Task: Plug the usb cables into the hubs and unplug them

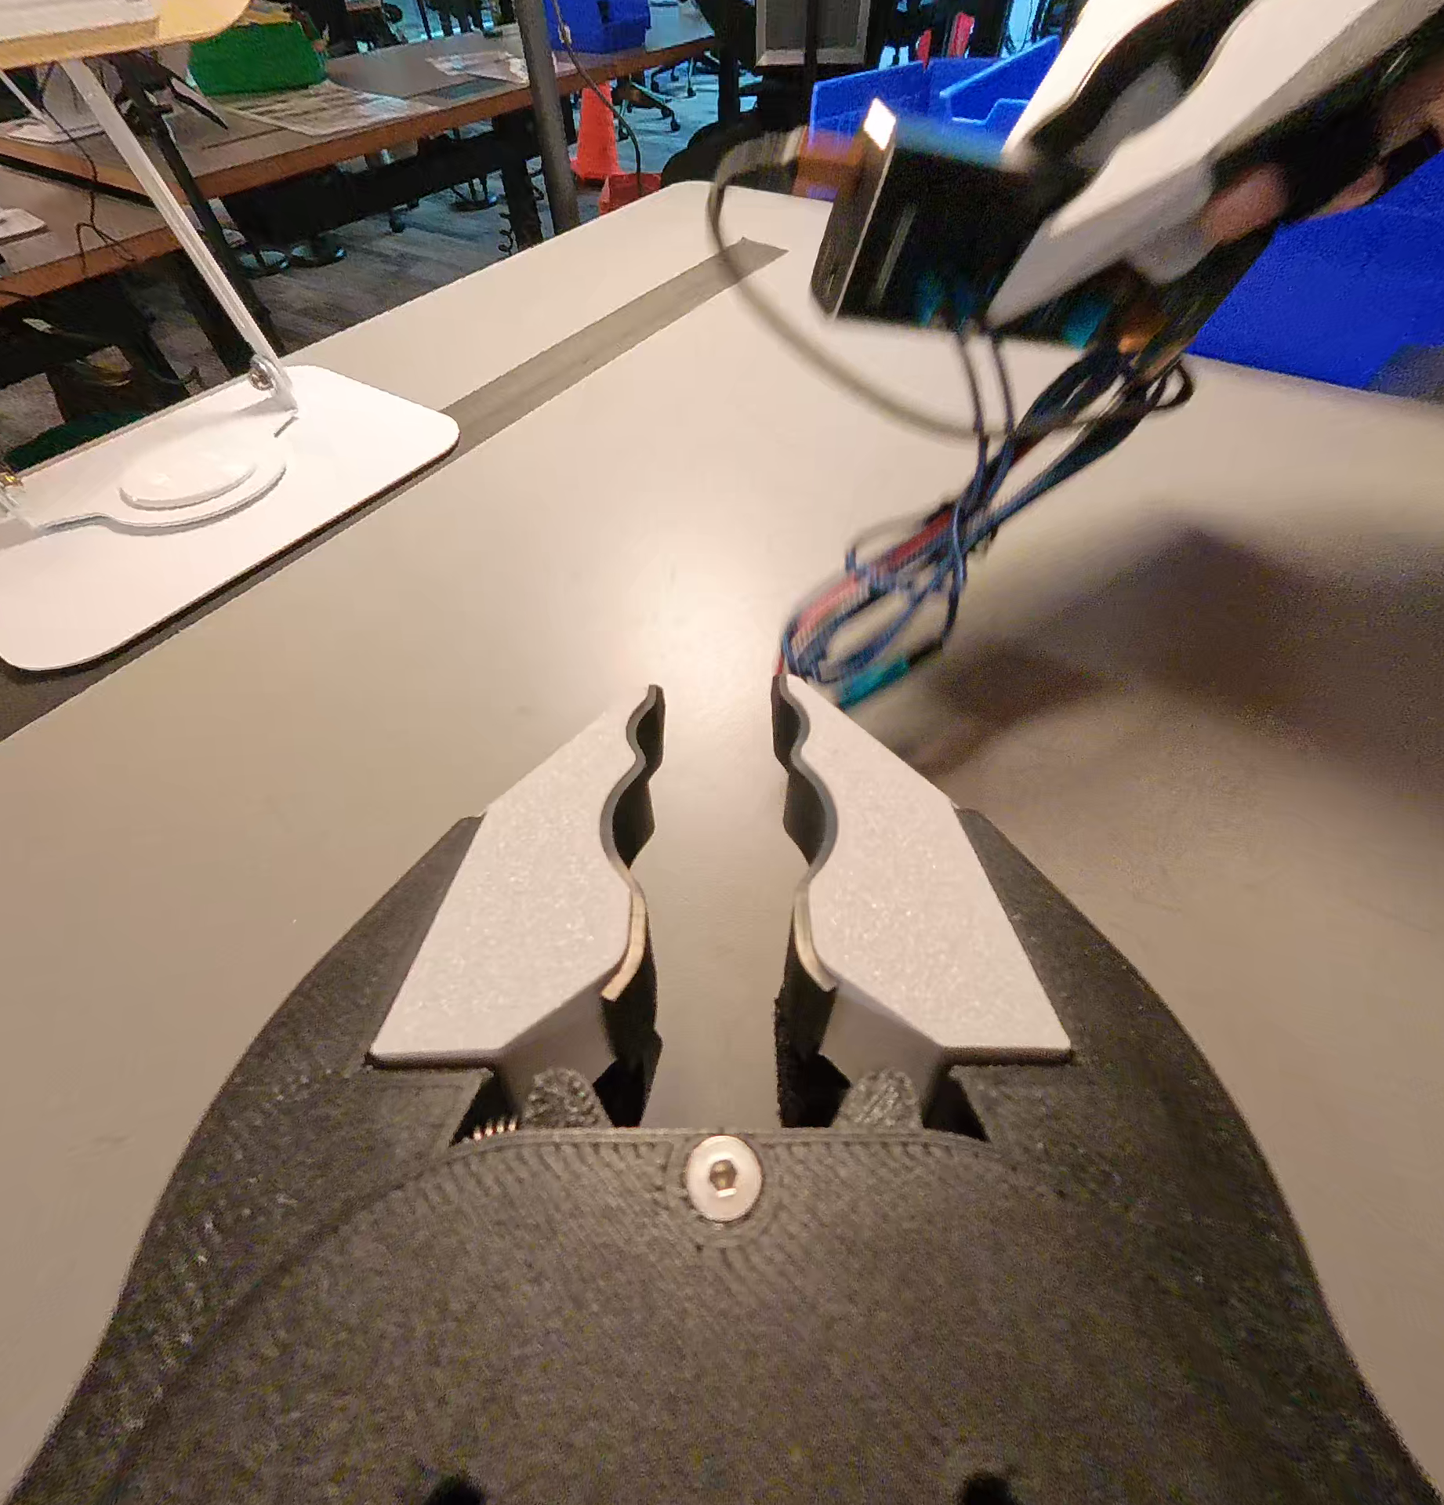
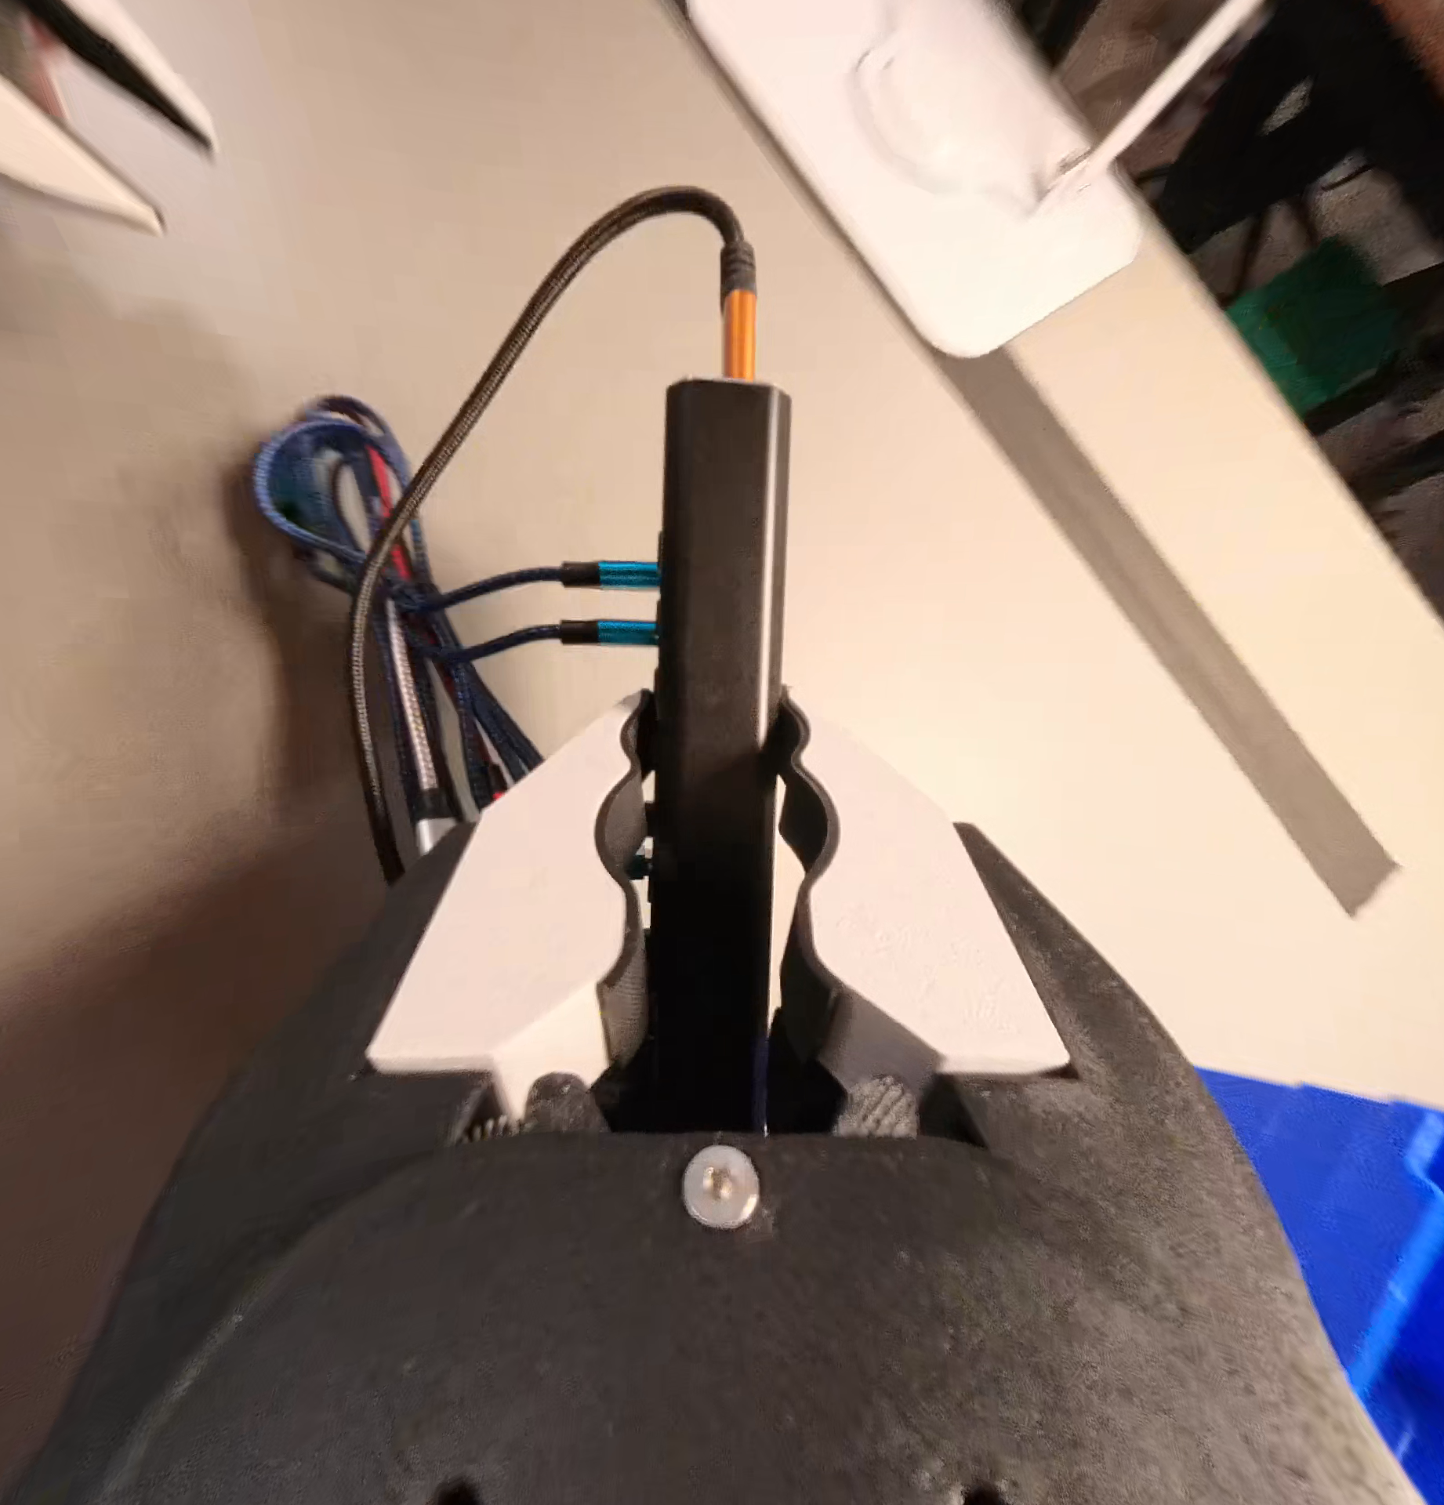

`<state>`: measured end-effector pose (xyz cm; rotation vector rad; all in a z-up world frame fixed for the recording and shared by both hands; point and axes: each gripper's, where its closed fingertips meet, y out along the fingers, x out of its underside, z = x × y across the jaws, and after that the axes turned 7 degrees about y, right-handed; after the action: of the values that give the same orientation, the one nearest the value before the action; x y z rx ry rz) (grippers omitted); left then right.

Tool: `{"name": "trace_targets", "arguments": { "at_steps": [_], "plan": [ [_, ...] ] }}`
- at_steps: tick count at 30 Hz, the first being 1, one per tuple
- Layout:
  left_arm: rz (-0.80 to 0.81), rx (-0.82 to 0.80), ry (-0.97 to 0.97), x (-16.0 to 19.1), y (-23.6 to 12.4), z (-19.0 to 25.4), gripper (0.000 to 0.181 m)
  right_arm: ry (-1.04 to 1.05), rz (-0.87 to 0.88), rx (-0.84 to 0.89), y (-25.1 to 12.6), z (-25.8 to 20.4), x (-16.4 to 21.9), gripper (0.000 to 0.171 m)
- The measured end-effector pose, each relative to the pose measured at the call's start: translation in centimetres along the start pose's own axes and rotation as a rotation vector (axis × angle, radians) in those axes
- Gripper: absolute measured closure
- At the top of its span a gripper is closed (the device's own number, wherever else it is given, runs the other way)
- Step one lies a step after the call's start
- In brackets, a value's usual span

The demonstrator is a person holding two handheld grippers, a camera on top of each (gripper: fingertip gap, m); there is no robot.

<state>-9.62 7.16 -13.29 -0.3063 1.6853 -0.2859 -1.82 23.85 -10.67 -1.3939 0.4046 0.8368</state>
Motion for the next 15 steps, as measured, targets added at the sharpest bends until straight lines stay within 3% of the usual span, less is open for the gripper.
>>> {"name": "trace_targets", "arguments": {
  "at_steps": [1, 4, 7, 11, 15],
  "plan": [
    [0.002, -0.001, -0.004, 0.0, 0.0, 0.0, 0.152, 0.034, 0.045, 0.031, -1.7, 1.0, -0.6, 0.143],
    [0.004, 0.004, -0.011, -0.1, 0.0, 0.2, 0.153, 0.158, 0.156, 0.157, -7.3, 5.5, -1.1, 0.144],
    [-0.006, 0.017, 0.001, 0.0, 0.1, 0.7, 0.153, 0.33, 0.219, 0.337, -13.5, 12.4, 1.2, 0.143],
    [-0.004, 0.028, 0.022, -0.4, 0.3, 1.5, 0.153, 0.576, 0.148, 0.575, -19.3, 21.0, 9.7, 0.144],
    [-0.007, 0.032, 0.05, -0.5, 0.6, 2.2, 0.154, 0.756, 0.024, 0.611, -19.2, 23.5, 18.5, 0.143]
  ]
}}
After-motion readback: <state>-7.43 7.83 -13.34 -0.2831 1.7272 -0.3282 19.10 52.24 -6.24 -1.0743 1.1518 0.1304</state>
